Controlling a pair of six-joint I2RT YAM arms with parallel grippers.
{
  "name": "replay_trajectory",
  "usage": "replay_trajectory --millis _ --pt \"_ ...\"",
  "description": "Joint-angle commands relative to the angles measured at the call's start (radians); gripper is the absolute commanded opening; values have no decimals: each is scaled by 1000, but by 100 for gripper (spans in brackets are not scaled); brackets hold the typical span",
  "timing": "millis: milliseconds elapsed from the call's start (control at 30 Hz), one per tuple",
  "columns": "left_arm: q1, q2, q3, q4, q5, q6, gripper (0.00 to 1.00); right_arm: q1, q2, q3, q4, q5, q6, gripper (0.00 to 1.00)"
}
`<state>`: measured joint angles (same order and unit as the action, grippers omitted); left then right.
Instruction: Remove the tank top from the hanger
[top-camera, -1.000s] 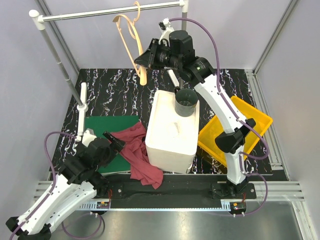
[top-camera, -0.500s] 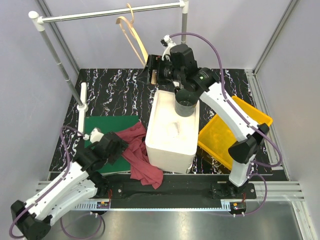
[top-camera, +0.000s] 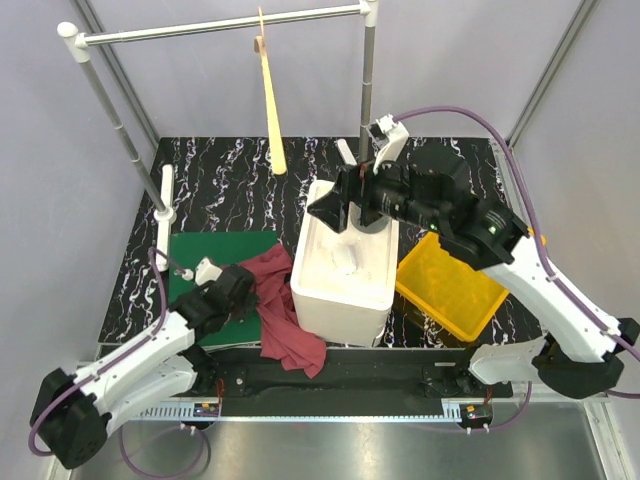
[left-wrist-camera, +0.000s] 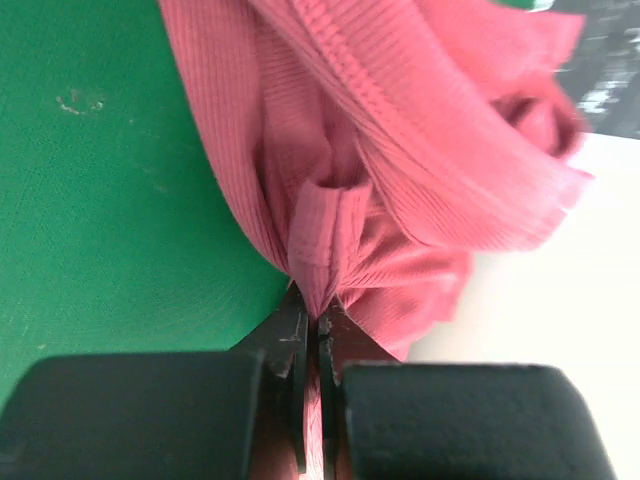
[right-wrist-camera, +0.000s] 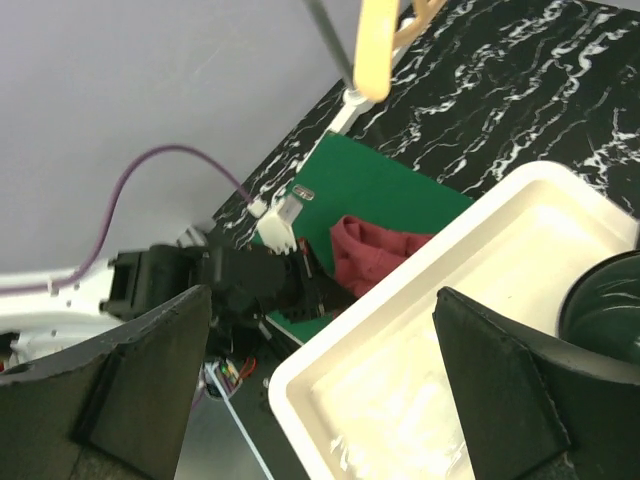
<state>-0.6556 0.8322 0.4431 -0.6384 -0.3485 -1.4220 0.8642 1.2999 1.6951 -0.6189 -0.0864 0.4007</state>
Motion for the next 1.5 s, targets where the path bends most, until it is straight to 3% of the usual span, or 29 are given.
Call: replay_trajectory --millis 0,100,233,367,567,767,1000,1133,1167,1233,1267,1300,1333,1367,1433,1467 --pt "8 -197 32 -16 -73 43 0 96 -28 -43 -15 40 -152 100" --pt "8 -335 136 -99 -121 119 0 154 -37 -72 -5 39 -204 100" --pt "8 -427 307 -90 -89 297 0 258 -44 -104 54 25 -279 100" --pt "8 -407 527 -81 2 443 0 341 10 -80 103 4 -352 100" --pt "10 -349 742 -52 165 505 0 407 142 -23 197 -21 -420 100" --pt "8 -326 804 25 389 514 0 424 231 26 332 -15 -444 99" --pt "10 -334 798 172 542 491 0 435 283 60 439 -90 -418 99" --pt "10 -321 830 180 568 497 0 437 266 -3 513 -98 -378 79" --pt "8 -321 838 181 562 500 0 435 262 -17 527 -95 -372 64" --pt "10 -327 844 181 553 506 0 437 254 -37 548 -93 -358 48" --pt "10 -328 847 187 546 509 0 437 254 -35 550 -85 -355 27" --pt "8 -329 849 192 545 511 0 437 256 -31 550 -76 -346 14" --pt "10 -331 849 192 542 515 5 435 254 -20 548 -64 -342 4" --pt "8 -334 849 192 536 521 17 435 249 -17 548 -27 -341 0" --pt "8 -349 845 192 525 549 43 434 236 3 539 16 -349 0" --pt "10 -358 844 194 514 564 49 434 231 15 527 69 -356 0"
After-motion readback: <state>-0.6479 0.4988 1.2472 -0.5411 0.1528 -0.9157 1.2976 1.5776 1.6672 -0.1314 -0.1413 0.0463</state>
